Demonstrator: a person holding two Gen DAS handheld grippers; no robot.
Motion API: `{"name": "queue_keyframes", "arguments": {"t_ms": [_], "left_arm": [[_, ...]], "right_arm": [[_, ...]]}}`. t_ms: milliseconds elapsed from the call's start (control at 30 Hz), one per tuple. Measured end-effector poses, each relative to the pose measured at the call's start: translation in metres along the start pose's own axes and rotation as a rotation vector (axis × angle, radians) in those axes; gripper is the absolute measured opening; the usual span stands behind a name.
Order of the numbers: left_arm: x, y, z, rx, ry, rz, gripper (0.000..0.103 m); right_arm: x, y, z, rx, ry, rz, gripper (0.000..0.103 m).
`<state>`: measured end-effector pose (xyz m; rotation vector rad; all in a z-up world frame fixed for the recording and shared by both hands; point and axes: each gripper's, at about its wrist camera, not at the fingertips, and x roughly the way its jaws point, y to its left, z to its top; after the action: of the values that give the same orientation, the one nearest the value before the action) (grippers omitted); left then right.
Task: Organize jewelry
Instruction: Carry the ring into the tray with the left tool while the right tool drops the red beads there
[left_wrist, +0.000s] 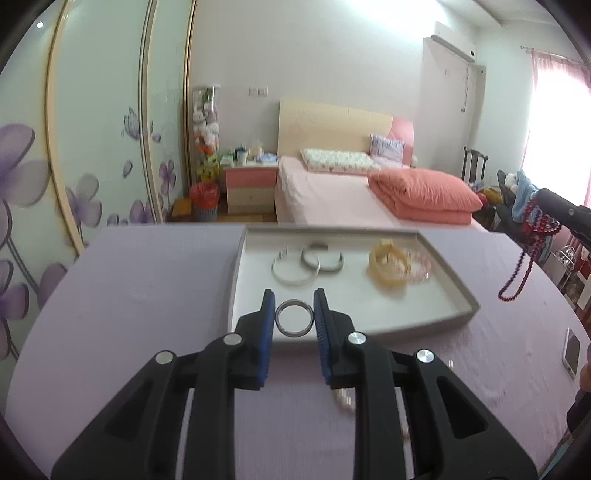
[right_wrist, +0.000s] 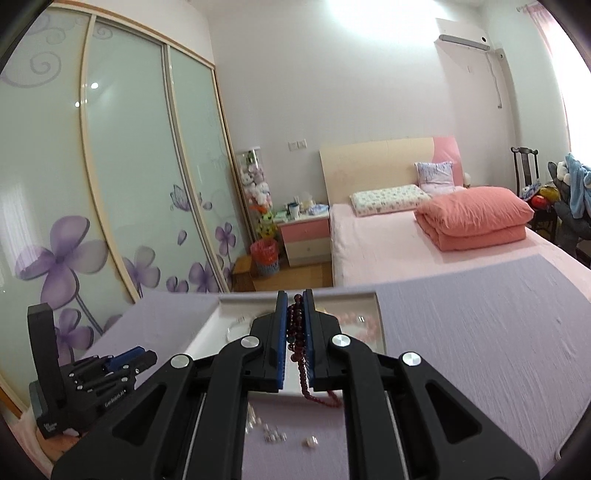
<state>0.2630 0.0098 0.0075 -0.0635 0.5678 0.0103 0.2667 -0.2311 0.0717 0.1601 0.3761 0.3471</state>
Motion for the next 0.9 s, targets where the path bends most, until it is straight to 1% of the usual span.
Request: {"name": "queue_keyframes", "arguments": {"t_ms": [267,400,633,767,900], "left_arm": [[0.035,-0.005,0.046,-0.004,-0.072,0.003,0.022],[0.064,-0.009,0.061,-0.002,-0.092,0.004,0.022],[0.114,-0.009,0.064,-0.017,-0.056,-0.005,0.022],[0.134,-0.011,0.061,-0.007,-0.038,-0.014,0.022],[0.146,-0.007,0.059,-0.008,-0.022,-0.026,0.022]], "right_arm": [[0.045,0.007,0.018,-0.002,-0.052,0.014,0.009],[0.075,0.004,0.017,0.012,-0.047,0.011,0.009],[0.121,-0.003,-0.001,0.026,0.020,-0.007,0.009],[0.133,-0.007,-0.008,0.037,0.046,-0.016,0.009],[0.139,-0.009,-0.012,0.051,0.069,-0.006,0.010]]}}
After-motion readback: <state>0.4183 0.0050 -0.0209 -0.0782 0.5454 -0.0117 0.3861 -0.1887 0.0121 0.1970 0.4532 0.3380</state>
